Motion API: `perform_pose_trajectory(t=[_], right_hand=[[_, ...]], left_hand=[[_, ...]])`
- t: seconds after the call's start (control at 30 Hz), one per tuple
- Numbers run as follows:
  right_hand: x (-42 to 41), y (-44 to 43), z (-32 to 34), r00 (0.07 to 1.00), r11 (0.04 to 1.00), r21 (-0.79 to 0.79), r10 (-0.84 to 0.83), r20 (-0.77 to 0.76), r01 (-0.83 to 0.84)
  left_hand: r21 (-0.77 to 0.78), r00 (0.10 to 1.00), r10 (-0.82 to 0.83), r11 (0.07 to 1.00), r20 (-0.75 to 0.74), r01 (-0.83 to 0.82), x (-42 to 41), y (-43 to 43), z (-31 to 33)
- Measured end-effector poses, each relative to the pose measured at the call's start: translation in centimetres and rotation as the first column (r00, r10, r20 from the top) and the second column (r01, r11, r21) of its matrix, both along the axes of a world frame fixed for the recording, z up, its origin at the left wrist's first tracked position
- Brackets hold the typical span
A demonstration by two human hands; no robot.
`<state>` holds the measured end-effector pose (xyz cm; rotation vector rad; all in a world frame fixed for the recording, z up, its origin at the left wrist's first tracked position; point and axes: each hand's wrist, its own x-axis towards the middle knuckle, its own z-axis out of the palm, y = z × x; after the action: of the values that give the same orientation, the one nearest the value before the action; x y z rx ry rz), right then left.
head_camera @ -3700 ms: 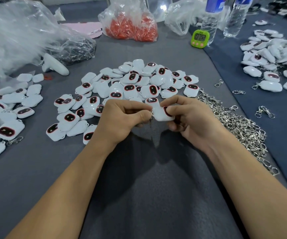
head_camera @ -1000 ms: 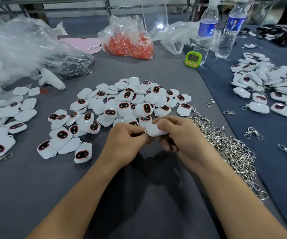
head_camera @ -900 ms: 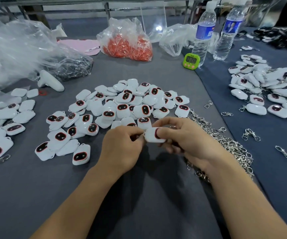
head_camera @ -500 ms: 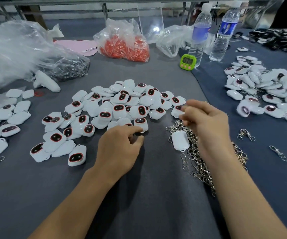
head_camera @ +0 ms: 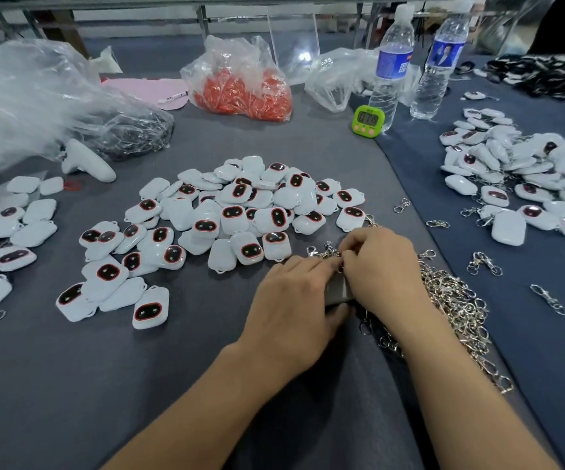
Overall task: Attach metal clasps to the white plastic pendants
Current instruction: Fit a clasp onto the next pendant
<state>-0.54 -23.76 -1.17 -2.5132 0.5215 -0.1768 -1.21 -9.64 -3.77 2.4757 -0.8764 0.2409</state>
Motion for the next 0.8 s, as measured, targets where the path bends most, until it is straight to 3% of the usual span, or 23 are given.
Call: perform_pose_trajectory(t=[0.1,0.2,0.33,0.43,0.53,0.67,0.8], right_hand=[[0.0,0.3,-0.2,0.998,0.998,0.054,0.040,0.043,-0.042],[-0.2,0.5,-0.5,0.993,0.999,0.038,-0.010,0.115,0.005],[-0.2,0.6,-0.5,0.947,0.997,0.075,-0.013,0.321,-0.012],[-0.3,1.8,-0.4,0.939,0.907,0.381,0.042,0.341,-0.179],[-0.7,3.8,-0.8,0.951,0.751,0.596,0.143,0.275,-0.285],[-0.9,5.6,-1.4,0.964,0.621,0.738,0.146,0.223,-0.264],[-0.5,5.6,-1.5,0.970,0.567,0.790,0.076,0.230,-0.231]], left_hand=[[-0.100,0.994,0.015,0.995,-0.108,-0.026,0.7,0.9,0.0],[-0.145,0.989,0.091,0.984,-0.121,-0.108,1.0,1.9,0.0],[-0.277,0.962,0.150,0.937,-0.227,-0.212,1.4,3.4,0.4],[-0.449,0.878,0.253,0.782,-0.406,-0.432,1.8,4.0,1.0],[-0.586,0.797,0.134,0.608,-0.589,-0.535,2.4,4.3,1.4],[-0.576,0.819,0.112,0.657,-0.563,-0.486,2.6,4.8,1.7],[-0.513,0.818,0.067,0.748,-0.572,-0.420,2.7,5.2,1.5]])
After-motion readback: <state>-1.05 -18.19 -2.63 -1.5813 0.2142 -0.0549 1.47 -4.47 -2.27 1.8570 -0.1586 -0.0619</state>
